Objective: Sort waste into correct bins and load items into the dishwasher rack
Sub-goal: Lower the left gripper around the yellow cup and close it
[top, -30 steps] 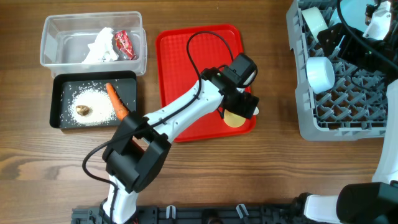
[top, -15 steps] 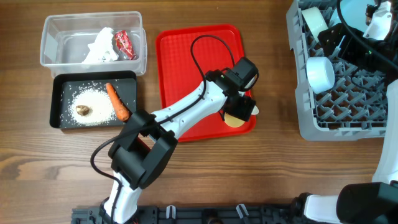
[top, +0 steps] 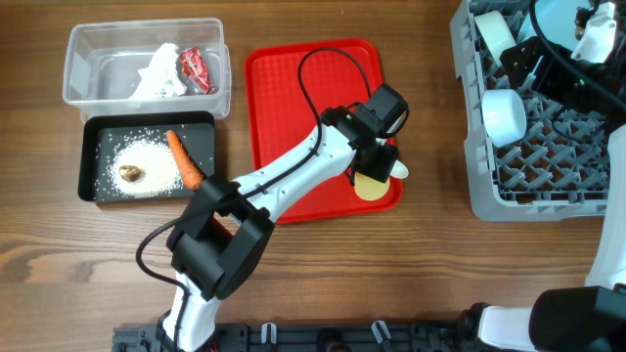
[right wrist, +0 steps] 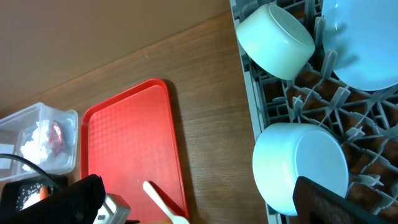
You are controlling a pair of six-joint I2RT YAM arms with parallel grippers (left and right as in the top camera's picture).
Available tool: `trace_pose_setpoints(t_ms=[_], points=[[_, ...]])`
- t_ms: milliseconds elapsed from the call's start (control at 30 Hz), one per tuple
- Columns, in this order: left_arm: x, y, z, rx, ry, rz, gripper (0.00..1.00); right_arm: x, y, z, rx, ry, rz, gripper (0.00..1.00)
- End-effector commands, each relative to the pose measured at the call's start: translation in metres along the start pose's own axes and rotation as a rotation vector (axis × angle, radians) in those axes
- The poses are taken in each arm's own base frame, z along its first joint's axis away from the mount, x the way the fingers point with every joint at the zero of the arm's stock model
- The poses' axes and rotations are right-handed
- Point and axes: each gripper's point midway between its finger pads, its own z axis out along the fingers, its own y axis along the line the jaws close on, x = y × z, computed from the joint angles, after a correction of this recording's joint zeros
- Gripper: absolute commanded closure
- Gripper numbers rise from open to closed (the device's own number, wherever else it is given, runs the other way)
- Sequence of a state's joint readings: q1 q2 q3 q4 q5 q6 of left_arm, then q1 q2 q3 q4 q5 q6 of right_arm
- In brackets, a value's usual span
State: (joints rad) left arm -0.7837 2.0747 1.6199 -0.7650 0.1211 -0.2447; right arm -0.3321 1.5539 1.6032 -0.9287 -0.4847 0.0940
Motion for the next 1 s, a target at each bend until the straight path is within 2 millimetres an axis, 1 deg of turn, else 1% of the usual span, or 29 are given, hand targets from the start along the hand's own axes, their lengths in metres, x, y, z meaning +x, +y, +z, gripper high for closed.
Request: trace_pose_setpoints(t_ms=[0,100,167,300,367,400,533,633,700,767,900,967], points=[[0.014,0.003,0.010,-0.005,0.054,-0.003,0.48,0.005,-0.008,0.007,0.020,0.022,0.026,0.00],[0.018,0.007,0.008,-0.014,0.073,-0.013,0.48,0.005,-0.008,0.007,0.020,0.022,0.026,0.00],[0.019,0.012,0.007,-0.020,0.083,-0.023,0.50,0.005,-0.007,0.007,0.020,0.021,0.026,0.00],[0.015,0.023,0.004,-0.026,0.076,-0.056,0.52,0.004,-0.007,0.007,0.020,0.020,0.026,0.00],[0.011,0.030,0.000,-0.029,0.065,-0.097,0.53,0.005,-0.007,0.007,0.020,0.021,0.026,0.00],[0.007,0.037,-0.005,-0.031,0.051,-0.137,0.53,0.005,-0.007,0.007,0.020,0.022,0.027,0.00],[0.001,0.052,-0.017,-0.031,0.032,-0.190,0.53,0.005,-0.007,0.007,0.019,0.022,0.026,0.00],[0.000,0.063,-0.022,-0.040,0.031,-0.220,0.53,0.005,-0.007,0.007,0.020,0.022,0.027,0.00],[0.002,0.071,-0.024,-0.053,0.040,-0.236,0.50,0.005,-0.007,0.007,0.020,0.023,0.027,0.00],[0.004,0.081,-0.025,-0.088,0.044,-0.247,0.48,0.005,-0.007,0.007,0.019,0.022,0.026,0.00],[0.008,0.109,-0.029,-0.233,0.041,-0.251,0.47,0.005,-0.007,0.007,0.019,0.021,0.026,0.00],[0.009,0.119,-0.032,-0.293,0.036,-0.248,0.46,0.005,-0.007,0.007,0.019,0.021,0.026,0.00]])
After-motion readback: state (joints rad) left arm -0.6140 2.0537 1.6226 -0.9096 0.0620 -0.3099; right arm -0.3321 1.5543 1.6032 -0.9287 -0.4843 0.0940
